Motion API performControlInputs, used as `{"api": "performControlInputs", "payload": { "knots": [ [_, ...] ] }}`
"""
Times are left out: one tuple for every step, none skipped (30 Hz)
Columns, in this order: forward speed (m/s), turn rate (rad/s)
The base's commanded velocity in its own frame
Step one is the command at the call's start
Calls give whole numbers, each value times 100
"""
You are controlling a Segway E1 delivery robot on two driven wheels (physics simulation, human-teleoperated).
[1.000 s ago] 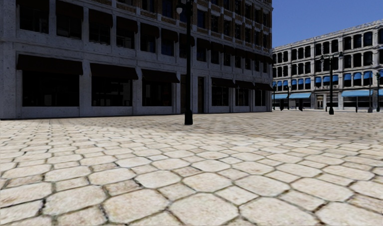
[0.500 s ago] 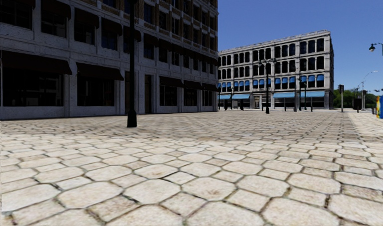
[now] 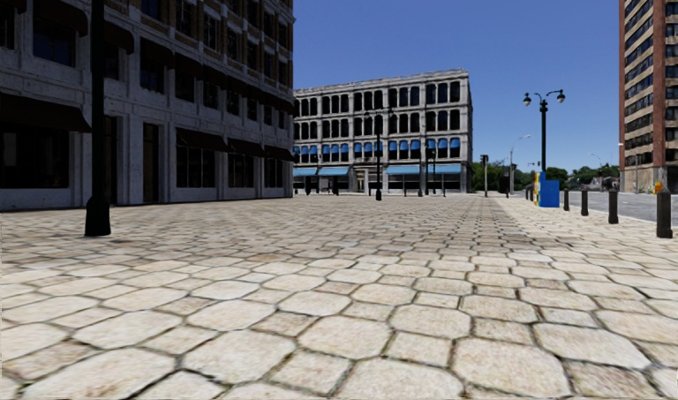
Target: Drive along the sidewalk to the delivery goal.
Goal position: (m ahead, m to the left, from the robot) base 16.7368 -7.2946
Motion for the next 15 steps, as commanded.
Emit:
{"api": "performControlInputs", "payload": {
  "knots": [
    [148, -63],
    [148, -63],
    [148, -63],
    [148, -63],
    [148, -63],
    [148, -63],
    [148, -63],
    [148, -63],
    [148, -63],
    [148, -63],
    [148, -63],
    [148, -63],
    [148, -63],
    [148, -63],
    [148, -63]
  ]
}}
